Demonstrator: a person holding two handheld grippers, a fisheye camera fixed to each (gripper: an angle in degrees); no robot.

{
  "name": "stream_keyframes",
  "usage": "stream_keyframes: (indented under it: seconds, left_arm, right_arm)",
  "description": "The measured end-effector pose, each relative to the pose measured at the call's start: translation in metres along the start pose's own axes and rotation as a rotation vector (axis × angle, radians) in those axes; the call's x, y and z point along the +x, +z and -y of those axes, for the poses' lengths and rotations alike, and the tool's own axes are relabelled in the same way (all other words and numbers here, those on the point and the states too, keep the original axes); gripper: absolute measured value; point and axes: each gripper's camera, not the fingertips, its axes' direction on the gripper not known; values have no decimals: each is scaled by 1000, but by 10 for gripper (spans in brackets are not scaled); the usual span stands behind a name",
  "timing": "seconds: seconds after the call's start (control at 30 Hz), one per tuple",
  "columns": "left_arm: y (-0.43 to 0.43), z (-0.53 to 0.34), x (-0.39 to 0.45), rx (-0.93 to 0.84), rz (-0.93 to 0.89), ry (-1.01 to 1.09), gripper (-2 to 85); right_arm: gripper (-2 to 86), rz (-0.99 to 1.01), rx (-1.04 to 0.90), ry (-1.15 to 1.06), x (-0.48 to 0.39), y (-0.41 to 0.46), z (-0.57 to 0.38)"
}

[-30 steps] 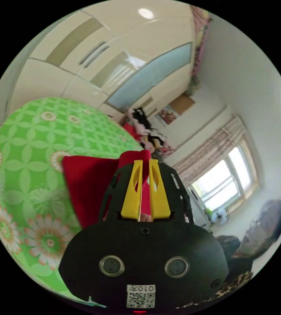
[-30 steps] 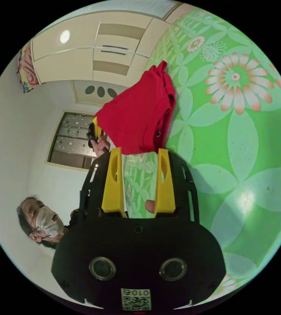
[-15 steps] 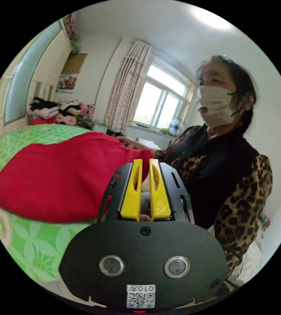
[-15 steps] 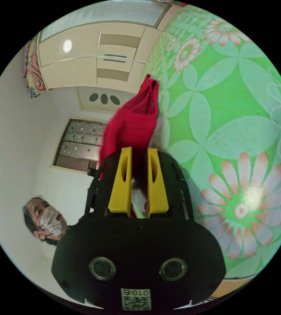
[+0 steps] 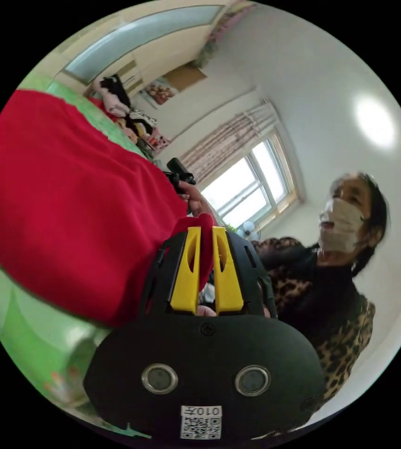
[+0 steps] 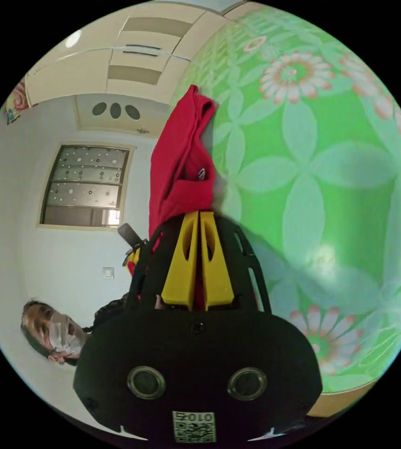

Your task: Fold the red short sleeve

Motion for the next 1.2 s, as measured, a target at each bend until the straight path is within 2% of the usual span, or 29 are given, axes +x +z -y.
stream_keyframes:
  seconds: [0.1, 0.17, 0.23, 0.3, 0.33, 0.4, 0.47, 0.53, 0.6, 0.67, 0.7, 0.73, 0.77, 0.8, 0.83, 0.93, 0.97, 1.13, 1.2]
  left_arm:
    - [29, 31, -3, 44, 70, -54, 36]
    - [62, 66, -7, 67, 217, -143, 35]
    - [89, 100, -11, 68, 259, -173, 35]
    - [120, 144, -15, 28, 356, -120, 34]
    - [145, 175, -25, -60, 437, -99, 34]
    - [176, 204, -42, -148, 437, -92, 34]
    - [219, 221, -48, -332, 239, -3, 32]
    - [241, 220, -34, -435, 147, 132, 29]
    - [246, 211, -23, -453, 166, 221, 26]
    - [235, 199, -25, -448, 58, 219, 20]
    - [228, 197, -25, -420, 67, 218, 18]
    - [208, 191, -22, -312, 215, 217, 13]
    - [189, 187, -16, -174, 514, 196, 8]
    - [179, 186, -15, -99, 660, 136, 5]
    - [168, 187, -13, -41, 723, 116, 3]
    - [151, 187, -19, 38, 389, 78, 1]
    - [141, 184, -16, 103, 382, 75, 1]
    - [70, 204, -5, 258, 642, 27, 14]
    - [26, 218, -12, 309, 673, -13, 27]
  right_arm:
    - [25, -116, 36, -3, -14, -23, 50]
    - [25, -279, 159, -14, -27, -47, 77]
    - [25, -518, 318, 22, -46, -84, 97]
    - [26, -624, 430, -26, -64, -111, 95]
    - [27, -655, 445, -58, -71, -124, 89]
    - [30, -626, 410, -111, -71, -136, 76]
    - [34, -561, 349, -129, -56, -144, 63]
    - [40, -421, 308, -61, -20, -155, 46]
    - [59, -253, 312, -18, 8, -160, 34]
    - [79, -116, 328, -31, 27, -162, 25]
    - [86, -84, 344, -18, 36, -163, 22]
    - [92, -89, 362, 1, 41, -163, 21]
    - [95, -101, 365, 11, 43, -162, 22]
    - [101, -140, 355, 41, 46, -160, 24]
    - [108, -176, 329, 67, 47, -155, 27]
    - [115, -213, 339, 64, 44, -149, 25]
    - [116, -214, 345, 67, 43, -151, 24]
    - [99, -141, 459, 71, 49, -169, 9]
    - [93, -132, 426, 77, 54, -168, 11]
